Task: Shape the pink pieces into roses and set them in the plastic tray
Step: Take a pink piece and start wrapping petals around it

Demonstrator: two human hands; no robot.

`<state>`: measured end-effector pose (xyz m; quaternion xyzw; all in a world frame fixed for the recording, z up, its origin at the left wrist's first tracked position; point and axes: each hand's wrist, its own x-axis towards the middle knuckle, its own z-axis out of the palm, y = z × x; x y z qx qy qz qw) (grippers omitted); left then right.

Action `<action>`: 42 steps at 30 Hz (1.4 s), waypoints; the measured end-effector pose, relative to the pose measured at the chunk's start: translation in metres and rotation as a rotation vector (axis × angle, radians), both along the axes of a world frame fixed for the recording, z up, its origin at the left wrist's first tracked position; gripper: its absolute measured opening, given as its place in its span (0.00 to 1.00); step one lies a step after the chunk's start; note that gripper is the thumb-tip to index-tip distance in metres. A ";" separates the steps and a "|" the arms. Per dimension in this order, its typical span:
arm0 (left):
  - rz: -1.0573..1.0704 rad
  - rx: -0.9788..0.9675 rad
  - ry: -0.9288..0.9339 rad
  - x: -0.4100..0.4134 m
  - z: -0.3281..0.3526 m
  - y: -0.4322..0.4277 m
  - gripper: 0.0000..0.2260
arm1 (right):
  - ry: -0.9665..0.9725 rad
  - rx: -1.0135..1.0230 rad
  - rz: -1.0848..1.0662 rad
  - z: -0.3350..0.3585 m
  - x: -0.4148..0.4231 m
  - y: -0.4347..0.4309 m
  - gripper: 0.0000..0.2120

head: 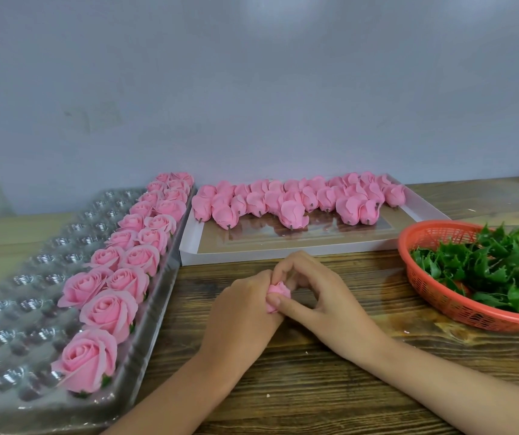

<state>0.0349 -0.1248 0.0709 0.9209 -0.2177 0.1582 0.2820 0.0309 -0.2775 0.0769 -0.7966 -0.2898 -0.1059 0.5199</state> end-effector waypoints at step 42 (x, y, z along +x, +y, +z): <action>-0.052 -0.089 0.023 -0.001 0.005 -0.002 0.09 | -0.065 -0.004 -0.003 0.004 -0.003 0.001 0.04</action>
